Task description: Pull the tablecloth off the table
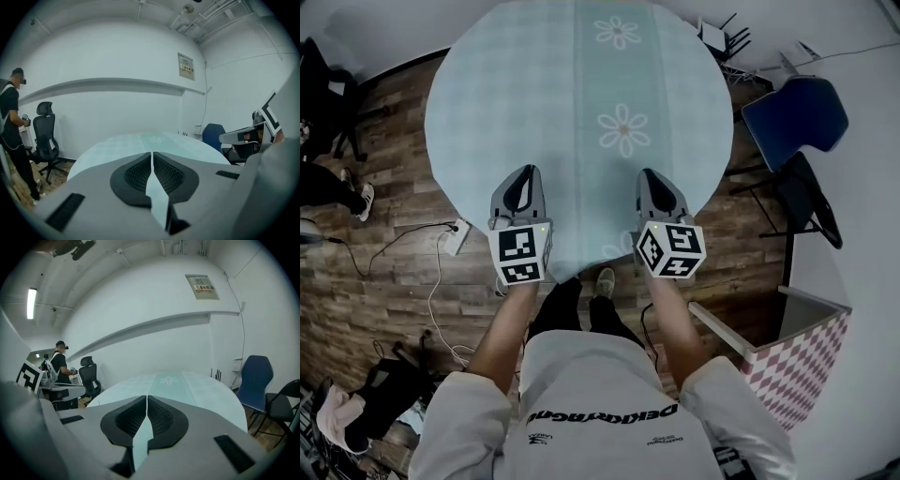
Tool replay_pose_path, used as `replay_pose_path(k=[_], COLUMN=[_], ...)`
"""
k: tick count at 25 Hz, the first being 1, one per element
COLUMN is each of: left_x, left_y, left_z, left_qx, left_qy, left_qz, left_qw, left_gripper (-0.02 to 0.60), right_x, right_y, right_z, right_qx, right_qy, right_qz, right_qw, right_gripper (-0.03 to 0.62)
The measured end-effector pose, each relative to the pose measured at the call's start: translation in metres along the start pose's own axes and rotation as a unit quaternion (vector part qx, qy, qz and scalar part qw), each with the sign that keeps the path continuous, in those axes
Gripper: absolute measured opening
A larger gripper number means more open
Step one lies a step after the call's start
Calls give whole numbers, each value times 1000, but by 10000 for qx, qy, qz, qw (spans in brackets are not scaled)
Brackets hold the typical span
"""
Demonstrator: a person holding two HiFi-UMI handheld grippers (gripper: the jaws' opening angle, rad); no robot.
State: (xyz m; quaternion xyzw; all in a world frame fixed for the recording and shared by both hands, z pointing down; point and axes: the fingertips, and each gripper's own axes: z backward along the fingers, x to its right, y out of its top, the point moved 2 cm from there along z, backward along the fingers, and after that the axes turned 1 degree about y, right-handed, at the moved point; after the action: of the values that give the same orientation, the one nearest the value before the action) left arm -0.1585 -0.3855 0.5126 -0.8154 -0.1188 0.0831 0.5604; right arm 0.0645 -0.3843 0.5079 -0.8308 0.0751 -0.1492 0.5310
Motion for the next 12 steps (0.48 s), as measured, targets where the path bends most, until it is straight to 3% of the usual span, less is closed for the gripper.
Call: replay_pose_path(k=[2, 4, 6, 10, 12], left_x=[-10, -22, -33, -51, -56], left_y=[-14, -29, -40, -60, -70], left_z=[-28, -52, -73, -110, -127], left_qx=[-258, -471, -605, -879, -1049], left_qy=[-6, 35, 55, -2, -32], left_qz=[1, -64, -63, 28, 103], left_qw=[9997, 9989, 9981, 9961, 9944], left_gripper=[33, 97, 108, 181, 204], right_x=[19, 35, 47, 60, 73], right_y=[-13, -24, -29, -38, -47], right_z=[-29, -57, -82, -126, -144], right_qx=[-188, -336, -473, -752, -944], right_qy=[-96, -185, -257, -349, -398], right_qz=[-35, -33, -2, 101, 79], right_qw=[9998, 9993, 9986, 9965, 9947], right_gripper=[43, 68, 100, 225, 257])
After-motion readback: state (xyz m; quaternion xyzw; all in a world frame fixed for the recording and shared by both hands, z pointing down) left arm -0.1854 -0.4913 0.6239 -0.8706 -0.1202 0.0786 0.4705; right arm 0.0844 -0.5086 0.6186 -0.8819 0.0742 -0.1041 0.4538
